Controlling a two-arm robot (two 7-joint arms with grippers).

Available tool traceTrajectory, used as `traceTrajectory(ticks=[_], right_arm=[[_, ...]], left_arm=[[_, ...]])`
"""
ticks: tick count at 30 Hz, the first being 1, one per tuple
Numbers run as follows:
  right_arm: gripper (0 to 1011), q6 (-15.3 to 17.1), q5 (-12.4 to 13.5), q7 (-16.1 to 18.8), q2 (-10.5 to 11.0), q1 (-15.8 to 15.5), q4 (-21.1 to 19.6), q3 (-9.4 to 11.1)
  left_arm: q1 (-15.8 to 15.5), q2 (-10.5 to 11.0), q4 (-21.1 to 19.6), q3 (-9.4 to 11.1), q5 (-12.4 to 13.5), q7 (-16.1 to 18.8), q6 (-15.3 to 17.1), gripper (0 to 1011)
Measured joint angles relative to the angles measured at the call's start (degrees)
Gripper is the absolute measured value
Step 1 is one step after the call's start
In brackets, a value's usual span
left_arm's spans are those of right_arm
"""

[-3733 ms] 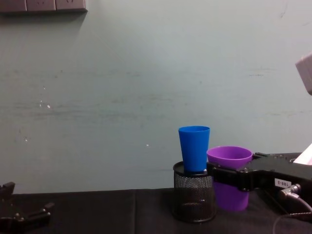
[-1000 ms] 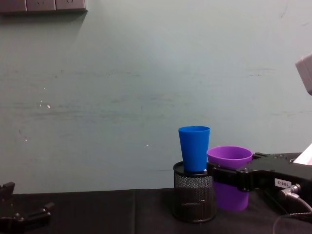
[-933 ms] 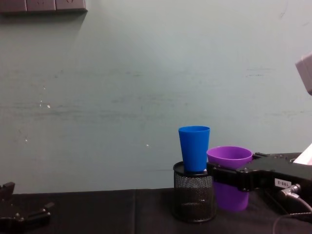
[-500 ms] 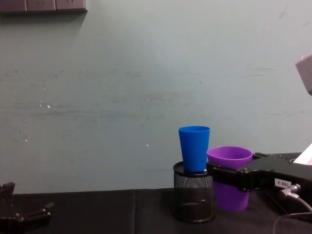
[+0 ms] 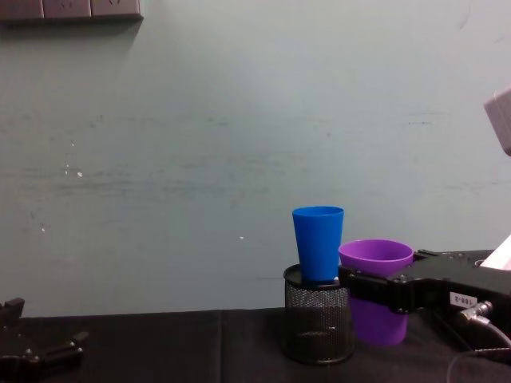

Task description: Pick up one cup with a gripper and tap it against the other cup.

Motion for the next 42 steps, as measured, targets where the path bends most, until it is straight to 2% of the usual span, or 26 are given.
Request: traceTrajectory(ticks=[42], right_arm=[[724,0.00,0.00,0.00,0.00,0.00,0.00,0.00]], left_arm=[[0.00,0.00,0.00,0.00,0.00,0.00,0.00,1000]])
